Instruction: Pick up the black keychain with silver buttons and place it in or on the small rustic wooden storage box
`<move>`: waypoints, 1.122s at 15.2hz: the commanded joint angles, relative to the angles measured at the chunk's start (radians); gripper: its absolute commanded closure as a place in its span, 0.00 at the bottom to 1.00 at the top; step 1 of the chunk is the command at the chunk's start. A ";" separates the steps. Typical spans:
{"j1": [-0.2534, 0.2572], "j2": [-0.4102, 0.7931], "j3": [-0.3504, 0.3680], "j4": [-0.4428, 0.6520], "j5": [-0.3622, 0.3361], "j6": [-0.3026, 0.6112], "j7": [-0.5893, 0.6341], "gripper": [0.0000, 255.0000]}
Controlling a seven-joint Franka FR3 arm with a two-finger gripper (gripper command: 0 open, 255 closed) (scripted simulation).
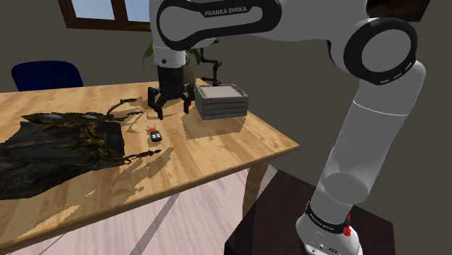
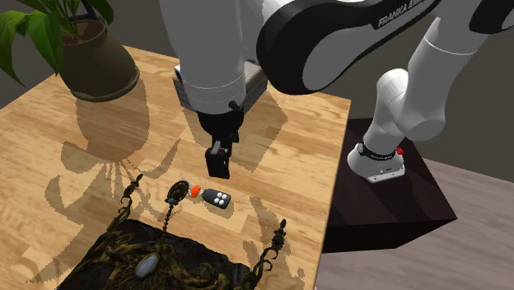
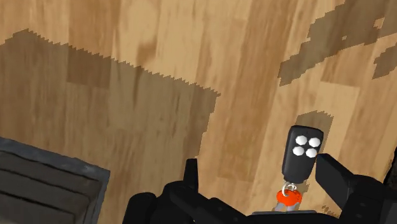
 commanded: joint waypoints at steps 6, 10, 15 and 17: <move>0.069 0.282 0.029 0.292 -0.093 -0.056 0.146 0.00; 0.067 0.276 0.027 0.230 -0.091 0.000 0.145 0.00; 0.065 0.275 0.027 0.194 -0.091 0.035 0.146 0.00; 0.065 0.275 0.027 0.194 -0.091 0.035 0.146 0.00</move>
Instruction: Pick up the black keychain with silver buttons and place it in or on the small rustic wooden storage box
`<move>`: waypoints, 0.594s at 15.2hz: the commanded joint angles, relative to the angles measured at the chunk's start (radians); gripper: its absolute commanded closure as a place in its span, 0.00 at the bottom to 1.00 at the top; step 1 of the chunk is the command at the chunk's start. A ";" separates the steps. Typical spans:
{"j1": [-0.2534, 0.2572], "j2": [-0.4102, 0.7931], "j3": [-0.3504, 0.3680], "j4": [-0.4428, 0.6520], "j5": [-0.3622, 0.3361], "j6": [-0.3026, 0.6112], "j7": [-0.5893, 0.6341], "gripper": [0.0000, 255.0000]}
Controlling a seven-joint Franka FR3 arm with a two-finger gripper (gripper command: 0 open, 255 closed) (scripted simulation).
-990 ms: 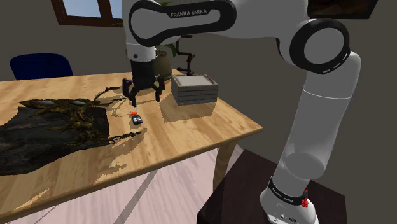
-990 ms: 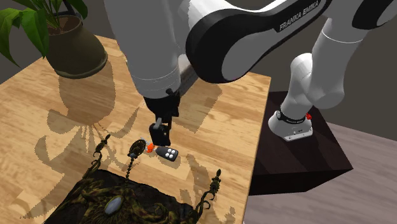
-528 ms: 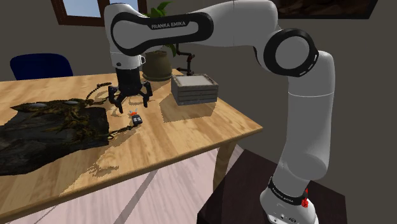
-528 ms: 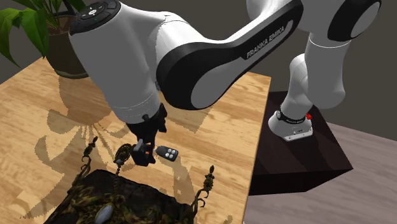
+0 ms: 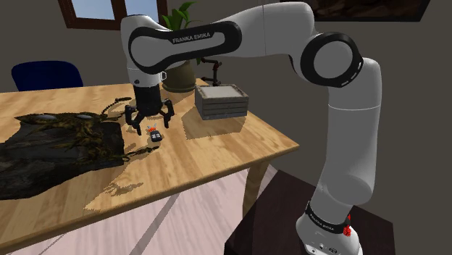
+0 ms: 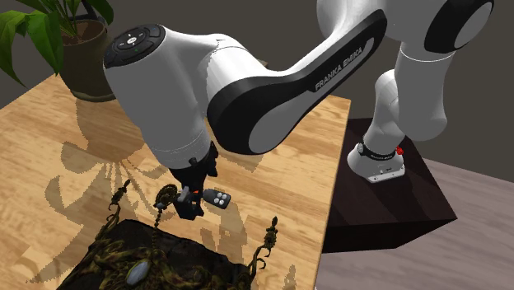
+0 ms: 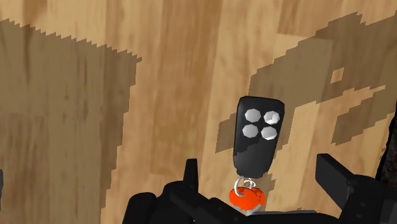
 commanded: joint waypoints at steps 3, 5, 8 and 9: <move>0.000 0.000 0.000 0.000 0.000 0.001 0.000 0.00; 0.000 0.000 0.000 0.000 0.000 0.001 0.000 1.00; 0.000 0.000 0.000 0.000 0.000 0.001 0.000 1.00; 0.000 0.000 0.000 0.000 0.000 0.001 0.000 1.00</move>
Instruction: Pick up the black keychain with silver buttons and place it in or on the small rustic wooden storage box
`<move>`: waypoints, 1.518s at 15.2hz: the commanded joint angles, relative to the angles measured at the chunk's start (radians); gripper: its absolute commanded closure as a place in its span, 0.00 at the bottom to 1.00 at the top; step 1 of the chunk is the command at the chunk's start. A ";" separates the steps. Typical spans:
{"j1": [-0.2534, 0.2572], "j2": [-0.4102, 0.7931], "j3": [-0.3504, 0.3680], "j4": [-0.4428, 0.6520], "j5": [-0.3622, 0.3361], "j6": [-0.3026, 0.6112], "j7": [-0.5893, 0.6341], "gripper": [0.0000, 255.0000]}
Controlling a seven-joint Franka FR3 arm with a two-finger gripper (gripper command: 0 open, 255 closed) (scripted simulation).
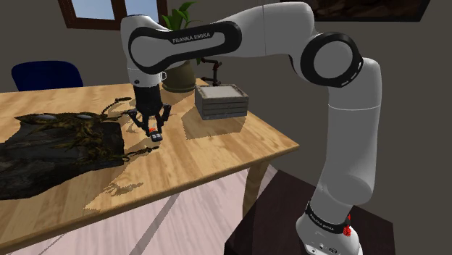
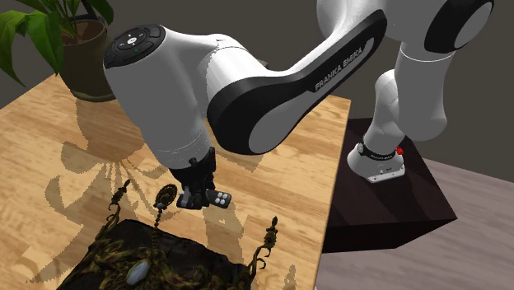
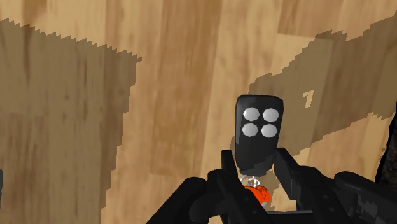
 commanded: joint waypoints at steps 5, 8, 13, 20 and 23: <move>0.000 0.000 0.000 0.000 0.000 0.000 0.000 1.00; 0.002 0.000 0.001 0.040 0.000 -0.040 0.001 1.00; 0.007 0.006 0.003 0.115 -0.002 -0.110 0.003 1.00; 0.018 0.027 0.005 0.240 -0.009 -0.214 0.009 1.00; 0.026 0.042 0.006 0.303 -0.015 -0.262 0.012 1.00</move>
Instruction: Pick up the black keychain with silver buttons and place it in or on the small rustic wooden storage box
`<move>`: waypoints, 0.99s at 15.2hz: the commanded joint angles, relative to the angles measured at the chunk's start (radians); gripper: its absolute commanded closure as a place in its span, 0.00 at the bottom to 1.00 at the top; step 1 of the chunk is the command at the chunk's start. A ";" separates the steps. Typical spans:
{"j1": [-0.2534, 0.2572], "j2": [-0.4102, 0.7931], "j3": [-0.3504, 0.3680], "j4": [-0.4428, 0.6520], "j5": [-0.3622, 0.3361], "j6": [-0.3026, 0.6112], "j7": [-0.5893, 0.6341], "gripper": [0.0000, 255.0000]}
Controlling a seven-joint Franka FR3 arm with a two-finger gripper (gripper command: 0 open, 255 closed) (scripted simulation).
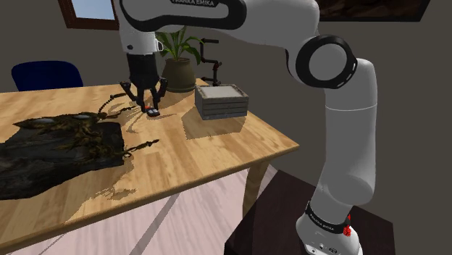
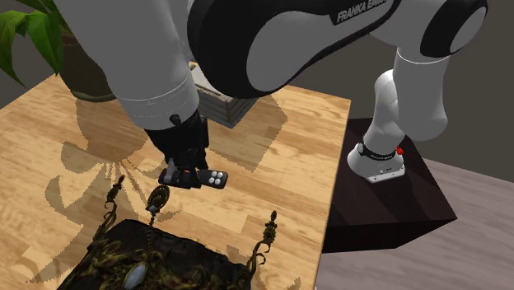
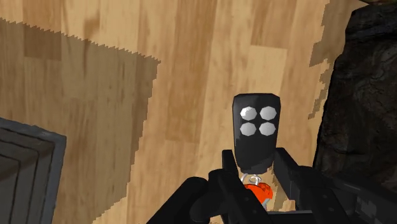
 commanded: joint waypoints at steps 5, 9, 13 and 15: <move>0.018 0.039 0.001 0.139 -0.015 -0.102 0.006 1.00; 0.040 0.082 0.001 0.261 -0.031 -0.182 0.012 1.00; 0.074 0.149 -0.001 0.426 -0.057 -0.281 0.017 1.00; 0.098 0.193 -0.004 0.527 -0.073 -0.337 0.019 1.00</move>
